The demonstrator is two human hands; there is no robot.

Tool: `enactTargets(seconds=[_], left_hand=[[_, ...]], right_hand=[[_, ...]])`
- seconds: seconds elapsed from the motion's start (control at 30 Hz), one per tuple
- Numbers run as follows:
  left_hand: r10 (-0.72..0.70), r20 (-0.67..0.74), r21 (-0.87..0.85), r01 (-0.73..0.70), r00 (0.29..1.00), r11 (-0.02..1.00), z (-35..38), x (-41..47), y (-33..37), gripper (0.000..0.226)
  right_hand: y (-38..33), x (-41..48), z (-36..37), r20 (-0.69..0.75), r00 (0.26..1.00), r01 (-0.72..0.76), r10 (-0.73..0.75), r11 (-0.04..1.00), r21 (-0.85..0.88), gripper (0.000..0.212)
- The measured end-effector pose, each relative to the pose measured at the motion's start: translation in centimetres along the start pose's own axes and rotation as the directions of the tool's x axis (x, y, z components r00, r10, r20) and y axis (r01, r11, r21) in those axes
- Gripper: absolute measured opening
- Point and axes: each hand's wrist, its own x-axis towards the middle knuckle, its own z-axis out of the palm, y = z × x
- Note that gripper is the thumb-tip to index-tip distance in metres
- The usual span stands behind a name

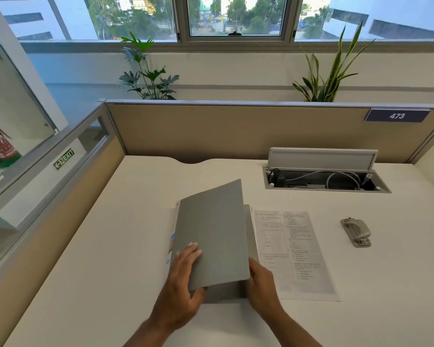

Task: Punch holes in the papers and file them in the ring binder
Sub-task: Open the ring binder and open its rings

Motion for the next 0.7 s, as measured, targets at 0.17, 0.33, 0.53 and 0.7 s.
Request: enactTargets(seconds=[0.17,0.33,0.53,0.7], left_hand=[[-0.081,-0.116,-0.114,0.067,0.99,0.991,-1.8,-0.5,-0.6,0.074],[-0.247,-0.31,-0.294,0.154,0.918,0.943,-4.1,-0.8,0.1,0.045],[-0.59,-0.517,-0.397,0.437,0.62,0.807,-6.5,-0.9,-0.6,0.029],[-0.695,-0.62,-0.423,0.59,0.365,0.687,-8.7,-1.4,-1.6,0.063]], right_hand=[[1.6,0.5,2.8,0.203,0.977,0.145,-0.062,0.893,-0.426,0.055],[0.5,0.2,3.7,0.268,0.961,0.233,-0.066,0.711,-0.663,0.053],[0.8,0.8,4.7,0.208,0.973,0.225,-0.101,0.613,-0.758,0.04],[-0.6,0.6,4.6,0.215,0.972,0.229,-0.098,0.612,-0.757,0.041]])
